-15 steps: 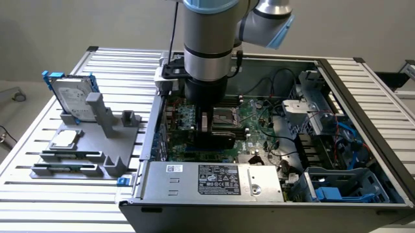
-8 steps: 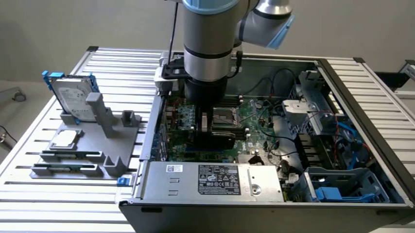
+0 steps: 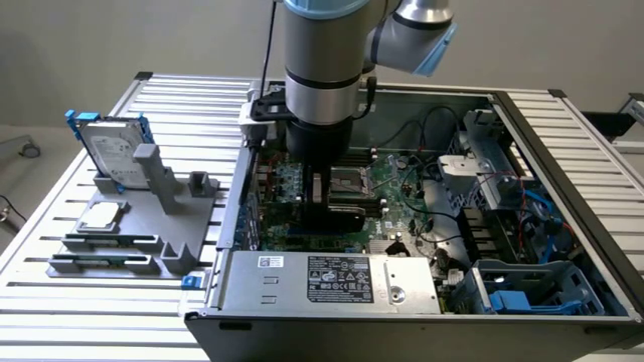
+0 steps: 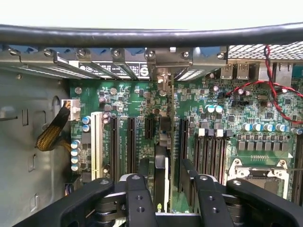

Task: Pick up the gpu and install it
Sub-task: 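Insert the gpu into the slot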

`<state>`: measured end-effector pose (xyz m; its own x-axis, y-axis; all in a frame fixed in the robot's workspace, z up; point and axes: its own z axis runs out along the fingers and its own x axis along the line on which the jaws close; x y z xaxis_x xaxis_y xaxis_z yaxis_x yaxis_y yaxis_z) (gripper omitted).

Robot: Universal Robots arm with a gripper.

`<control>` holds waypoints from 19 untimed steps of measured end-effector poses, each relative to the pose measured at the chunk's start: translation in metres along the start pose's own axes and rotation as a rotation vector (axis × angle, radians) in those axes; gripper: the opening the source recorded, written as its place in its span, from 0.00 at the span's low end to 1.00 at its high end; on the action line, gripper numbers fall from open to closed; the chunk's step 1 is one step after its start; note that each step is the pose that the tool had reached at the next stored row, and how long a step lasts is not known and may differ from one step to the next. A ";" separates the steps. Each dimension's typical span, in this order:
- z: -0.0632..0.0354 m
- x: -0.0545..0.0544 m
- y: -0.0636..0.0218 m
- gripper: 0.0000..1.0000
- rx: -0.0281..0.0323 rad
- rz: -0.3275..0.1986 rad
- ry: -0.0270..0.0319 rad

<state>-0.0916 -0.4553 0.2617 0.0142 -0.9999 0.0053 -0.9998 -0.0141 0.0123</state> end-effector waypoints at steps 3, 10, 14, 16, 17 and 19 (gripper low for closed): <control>-0.0081 0.000 0.0001 0.41 -0.0005 0.000 -0.0003; -0.0282 0.000 0.0003 0.41 -0.0034 0.001 -0.0011; -0.0283 0.000 0.0003 0.26 -0.0033 0.002 -0.0016; -0.0284 0.000 0.0003 0.20 -0.0034 0.002 -0.0014; -0.0285 0.000 0.0003 0.14 -0.0035 0.002 -0.0013; -0.0285 0.000 0.0003 0.11 -0.0035 0.002 -0.0014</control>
<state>-0.0916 -0.4553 0.2902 0.0119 -0.9999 0.0039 -0.9998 -0.0118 0.0157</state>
